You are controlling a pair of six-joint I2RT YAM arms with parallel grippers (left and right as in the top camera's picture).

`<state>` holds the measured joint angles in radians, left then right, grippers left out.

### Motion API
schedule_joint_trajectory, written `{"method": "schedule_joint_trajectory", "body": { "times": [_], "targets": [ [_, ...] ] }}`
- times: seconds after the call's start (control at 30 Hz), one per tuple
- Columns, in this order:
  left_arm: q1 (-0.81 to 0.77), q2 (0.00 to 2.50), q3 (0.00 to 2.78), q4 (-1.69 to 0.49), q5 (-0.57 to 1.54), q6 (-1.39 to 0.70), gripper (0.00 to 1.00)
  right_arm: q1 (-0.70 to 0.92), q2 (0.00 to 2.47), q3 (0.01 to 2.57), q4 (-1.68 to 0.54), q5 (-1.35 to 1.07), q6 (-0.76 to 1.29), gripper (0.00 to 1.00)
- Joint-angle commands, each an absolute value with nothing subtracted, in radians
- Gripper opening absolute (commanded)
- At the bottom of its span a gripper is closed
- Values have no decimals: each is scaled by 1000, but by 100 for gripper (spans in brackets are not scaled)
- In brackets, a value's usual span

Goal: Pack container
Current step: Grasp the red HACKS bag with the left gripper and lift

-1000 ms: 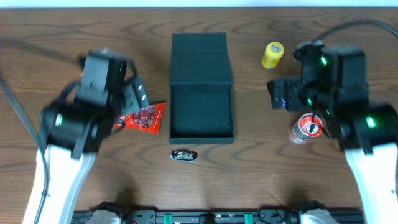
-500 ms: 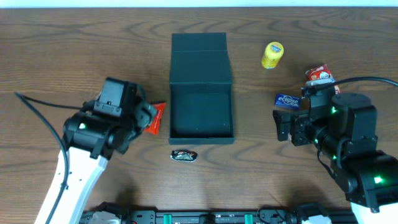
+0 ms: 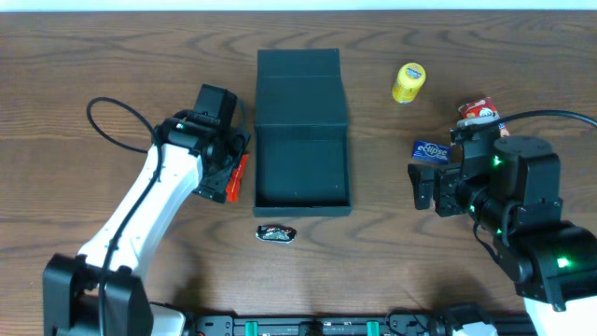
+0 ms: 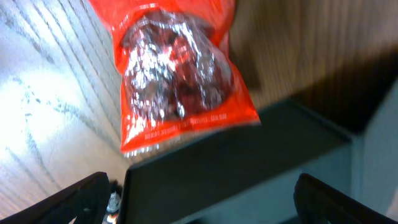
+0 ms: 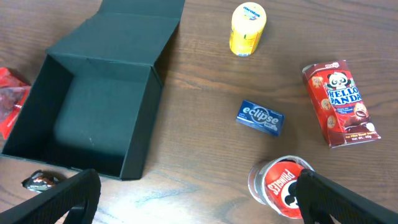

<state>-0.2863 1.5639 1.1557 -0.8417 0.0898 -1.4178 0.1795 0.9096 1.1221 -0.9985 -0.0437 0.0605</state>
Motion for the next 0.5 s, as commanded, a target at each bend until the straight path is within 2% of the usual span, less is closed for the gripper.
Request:
{"method": "schedule_joint_trajectory", "body": {
  "times": [0.0,0.2,0.47],
  "targets": [
    [-237,1602,1159,-840,99,-1436,95,178,910,1118,-999,-31,74,99],
    [-151,1682,1159,-839,145,-1362,95,178,922,1118,-999,-31,74,99],
    [-144,1787,1159,-805,151,-1336,95,178,953,1118,-999,-31,74,99]
  ]
}}
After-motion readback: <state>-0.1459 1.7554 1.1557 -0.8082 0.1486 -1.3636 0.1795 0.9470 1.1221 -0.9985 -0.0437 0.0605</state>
